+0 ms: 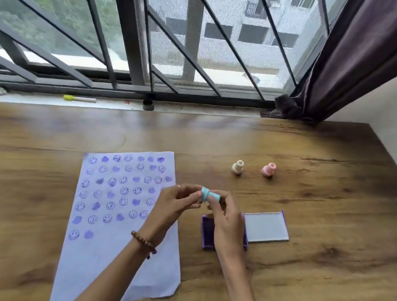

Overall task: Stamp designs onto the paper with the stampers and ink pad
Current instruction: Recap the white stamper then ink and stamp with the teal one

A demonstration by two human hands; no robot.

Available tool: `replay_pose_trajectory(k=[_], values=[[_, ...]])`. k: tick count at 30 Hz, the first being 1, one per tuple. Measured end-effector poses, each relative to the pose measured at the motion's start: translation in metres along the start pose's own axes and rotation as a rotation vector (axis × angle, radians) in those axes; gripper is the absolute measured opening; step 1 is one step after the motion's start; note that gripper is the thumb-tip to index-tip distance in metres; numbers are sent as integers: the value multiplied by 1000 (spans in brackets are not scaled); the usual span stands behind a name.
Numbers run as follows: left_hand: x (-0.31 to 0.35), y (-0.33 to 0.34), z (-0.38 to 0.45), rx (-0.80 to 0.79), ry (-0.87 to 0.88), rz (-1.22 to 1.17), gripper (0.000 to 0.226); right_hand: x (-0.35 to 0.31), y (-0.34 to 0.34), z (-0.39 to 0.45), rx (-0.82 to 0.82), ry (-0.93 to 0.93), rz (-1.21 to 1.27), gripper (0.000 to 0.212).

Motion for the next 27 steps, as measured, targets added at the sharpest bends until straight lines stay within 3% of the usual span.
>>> replay_pose_trajectory(k=[3, 7, 11, 14, 17, 21, 27], values=[[1, 1, -12, 17, 83, 111, 13, 5, -9, -10, 76, 160, 74, 25], [-6, -10, -18, 94, 367, 523, 19, 12, -17, -23, 34, 541, 571, 18], [-19, -18, -20, 46, 528, 887, 24, 20, -31, -34, 37, 635, 649, 18], [-25, -19, -23, 68, 558, 958, 29, 26, -44, -38, 75, 532, 500, 17], [-32, -18, -26, 27, 563, 930, 52, 31, -51, -40, 86, 385, 219, 16], [-41, -9, -29, -81, 555, 1036, 92, 17, -52, -38, 123, -43, -366, 21], [-48, -6, -22, -51, 580, 1077, 90, 6, -36, -47, 69, -363, -728, 15]])
Point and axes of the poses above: each hand's wrist, its own z-axis towards the middle knuckle, its own y-axis out of the palm, x = y × z, the point moved 4 cm from there along z, towards the middle knuckle, and after that the axes turned 15 degrees about x, right-handed, at the moved point
